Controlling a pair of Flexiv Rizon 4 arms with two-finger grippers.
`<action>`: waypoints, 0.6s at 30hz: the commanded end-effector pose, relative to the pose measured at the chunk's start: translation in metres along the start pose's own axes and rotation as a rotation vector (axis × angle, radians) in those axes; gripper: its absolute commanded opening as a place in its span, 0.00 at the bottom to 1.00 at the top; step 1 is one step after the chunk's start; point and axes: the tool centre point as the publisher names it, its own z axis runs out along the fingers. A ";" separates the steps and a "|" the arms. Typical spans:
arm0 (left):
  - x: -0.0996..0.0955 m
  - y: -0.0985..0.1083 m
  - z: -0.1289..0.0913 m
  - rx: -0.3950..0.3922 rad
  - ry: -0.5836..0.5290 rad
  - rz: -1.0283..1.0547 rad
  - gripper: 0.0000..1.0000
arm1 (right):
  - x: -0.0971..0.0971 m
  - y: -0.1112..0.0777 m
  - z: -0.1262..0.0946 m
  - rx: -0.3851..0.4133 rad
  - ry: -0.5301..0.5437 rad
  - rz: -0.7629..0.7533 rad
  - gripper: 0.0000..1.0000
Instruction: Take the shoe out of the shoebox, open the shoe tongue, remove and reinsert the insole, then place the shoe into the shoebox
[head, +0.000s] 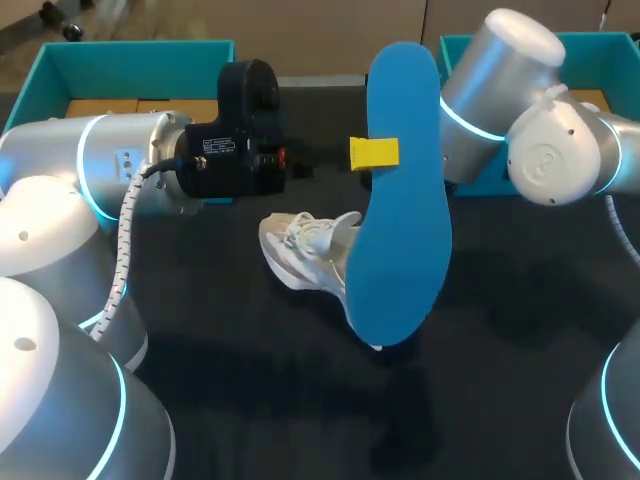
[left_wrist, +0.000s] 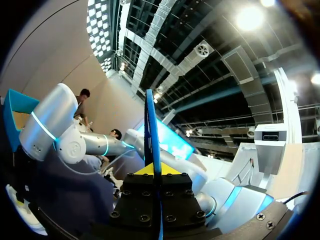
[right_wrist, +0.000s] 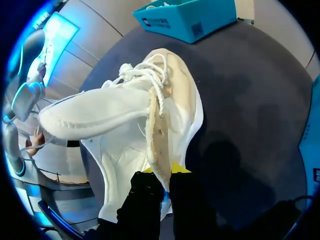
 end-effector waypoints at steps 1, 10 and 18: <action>0.004 0.002 0.006 0.012 -0.008 0.000 0.00 | 0.001 0.000 -0.001 -0.002 -0.001 0.001 0.00; 0.004 0.002 0.006 0.012 -0.008 0.000 0.00 | 0.001 -0.018 -0.007 -0.202 0.009 0.553 0.00; 0.004 0.002 0.006 0.012 -0.008 0.000 0.00 | 0.017 -0.018 -0.016 -0.318 -0.064 0.760 0.00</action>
